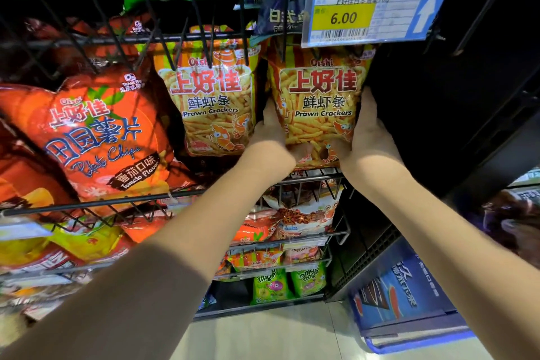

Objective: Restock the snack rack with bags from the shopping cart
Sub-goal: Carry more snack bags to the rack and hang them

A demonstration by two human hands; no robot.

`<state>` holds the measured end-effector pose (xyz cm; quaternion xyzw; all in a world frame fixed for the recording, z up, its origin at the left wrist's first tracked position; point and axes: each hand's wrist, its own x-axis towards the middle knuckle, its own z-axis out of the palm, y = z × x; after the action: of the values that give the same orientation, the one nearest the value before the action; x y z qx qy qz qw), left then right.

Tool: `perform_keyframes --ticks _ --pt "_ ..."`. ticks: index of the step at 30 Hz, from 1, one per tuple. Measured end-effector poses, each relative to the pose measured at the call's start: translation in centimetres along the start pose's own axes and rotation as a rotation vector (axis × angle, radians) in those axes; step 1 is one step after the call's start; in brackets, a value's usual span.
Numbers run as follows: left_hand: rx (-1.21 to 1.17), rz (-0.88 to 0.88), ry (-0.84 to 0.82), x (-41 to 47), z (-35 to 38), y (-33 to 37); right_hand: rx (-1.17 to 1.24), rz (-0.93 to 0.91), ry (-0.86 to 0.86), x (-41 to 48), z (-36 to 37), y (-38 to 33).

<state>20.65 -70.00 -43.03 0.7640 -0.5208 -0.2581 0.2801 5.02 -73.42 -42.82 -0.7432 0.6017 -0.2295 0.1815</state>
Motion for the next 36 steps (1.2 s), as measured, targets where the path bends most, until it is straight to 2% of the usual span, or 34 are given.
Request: perform_keyframes --ticks 2,6,10,14,18,21,28,32,36 --pt "0.043 0.032 0.009 -1.5 -0.4 0.1 0.007 -0.013 0.031 -0.9 -0.2 0.1" --pt "0.137 0.072 0.051 -6.0 -1.8 -1.0 -0.006 -0.219 0.194 -3.1 -0.5 0.0" --pt "0.185 0.159 0.173 -9.6 -4.7 -4.1 0.007 -0.337 0.105 -4.8 -0.3 -3.3" --pt "0.102 0.151 0.272 -12.2 -8.2 -7.5 0.072 -0.475 -0.031 -6.9 1.9 -7.9" --pt "0.115 0.118 0.377 -14.2 -11.8 -10.8 0.176 -0.520 -0.130 -8.3 4.6 -12.5" --pt "0.098 0.108 0.401 -15.2 -14.0 -13.2 0.221 -0.508 -0.159 -8.6 6.2 -15.3" --pt "0.009 0.042 0.370 -17.0 -16.6 -16.4 0.263 -0.332 -0.180 -9.8 8.3 -19.0" --pt "-0.088 -0.045 0.257 -16.9 -16.9 -16.1 0.254 -0.165 -0.265 -9.0 8.8 -19.8" --pt "-0.044 -0.067 0.293 -15.2 -17.6 -16.0 0.259 -0.159 -0.378 -7.7 8.9 -20.0"
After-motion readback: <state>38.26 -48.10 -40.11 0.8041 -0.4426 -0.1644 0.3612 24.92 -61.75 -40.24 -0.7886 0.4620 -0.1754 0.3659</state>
